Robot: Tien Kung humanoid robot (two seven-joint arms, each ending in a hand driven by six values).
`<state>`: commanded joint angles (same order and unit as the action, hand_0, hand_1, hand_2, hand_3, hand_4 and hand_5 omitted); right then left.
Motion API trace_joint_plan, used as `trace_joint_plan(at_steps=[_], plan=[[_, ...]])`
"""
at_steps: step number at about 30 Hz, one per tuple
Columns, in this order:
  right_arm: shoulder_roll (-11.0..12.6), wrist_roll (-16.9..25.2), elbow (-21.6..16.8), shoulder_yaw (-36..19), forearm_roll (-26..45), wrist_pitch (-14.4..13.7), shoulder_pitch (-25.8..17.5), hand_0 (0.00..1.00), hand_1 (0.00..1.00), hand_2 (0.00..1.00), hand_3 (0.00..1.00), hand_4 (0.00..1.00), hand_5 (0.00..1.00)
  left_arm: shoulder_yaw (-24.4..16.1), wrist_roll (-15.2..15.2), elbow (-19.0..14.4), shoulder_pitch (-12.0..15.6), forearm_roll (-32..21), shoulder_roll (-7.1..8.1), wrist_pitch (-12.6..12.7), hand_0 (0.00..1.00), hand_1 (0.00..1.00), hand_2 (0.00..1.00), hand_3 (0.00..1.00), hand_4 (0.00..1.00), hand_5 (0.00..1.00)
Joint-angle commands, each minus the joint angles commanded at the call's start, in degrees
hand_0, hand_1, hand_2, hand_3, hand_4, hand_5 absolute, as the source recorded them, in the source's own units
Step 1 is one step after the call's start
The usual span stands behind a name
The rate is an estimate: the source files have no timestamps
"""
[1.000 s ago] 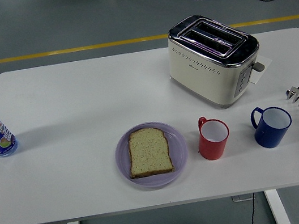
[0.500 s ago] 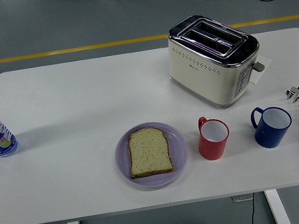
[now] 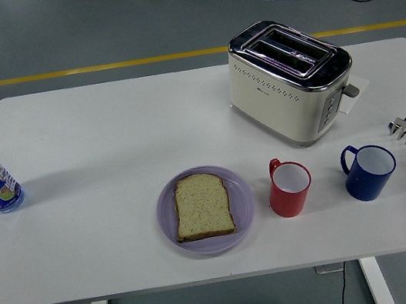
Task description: Pick up the cup,pour liquid into bread,place the cup on the desk
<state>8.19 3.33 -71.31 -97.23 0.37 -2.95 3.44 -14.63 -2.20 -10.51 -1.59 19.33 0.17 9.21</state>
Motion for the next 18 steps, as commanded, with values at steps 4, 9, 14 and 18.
trace_joint_plan(at_steps=[4,9,14,18], plan=[[-0.05,0.08,0.08,-0.11,0.15,-0.08,-0.19,0.634,0.585,0.641,0.597,0.515,0.169,0.15,0.0,0.0,0.17,-0.05,0.02,0.0,0.645,0.612,0.59,0.528,0.297,0.759],[-0.07,0.18,0.1,-0.16,0.35,-0.14,-0.2,0.631,0.581,0.639,0.596,0.515,0.167,0.11,-0.01,0.0,0.24,0.05,0.11,-0.01,0.646,0.612,0.59,0.527,0.297,0.759],[-0.13,0.36,0.1,-0.18,0.52,-0.09,0.07,0.631,0.577,0.638,0.596,0.513,0.164,-0.44,-0.05,-0.06,-0.01,0.33,0.14,0.0,0.646,0.611,0.59,0.527,0.299,0.762],[-0.17,0.33,0.14,-0.27,0.59,-0.12,0.18,0.63,0.575,0.636,0.597,0.512,0.159,-0.93,-0.05,-0.08,-0.3,0.5,0.14,0.0,0.646,0.612,0.59,0.527,0.298,0.761]])
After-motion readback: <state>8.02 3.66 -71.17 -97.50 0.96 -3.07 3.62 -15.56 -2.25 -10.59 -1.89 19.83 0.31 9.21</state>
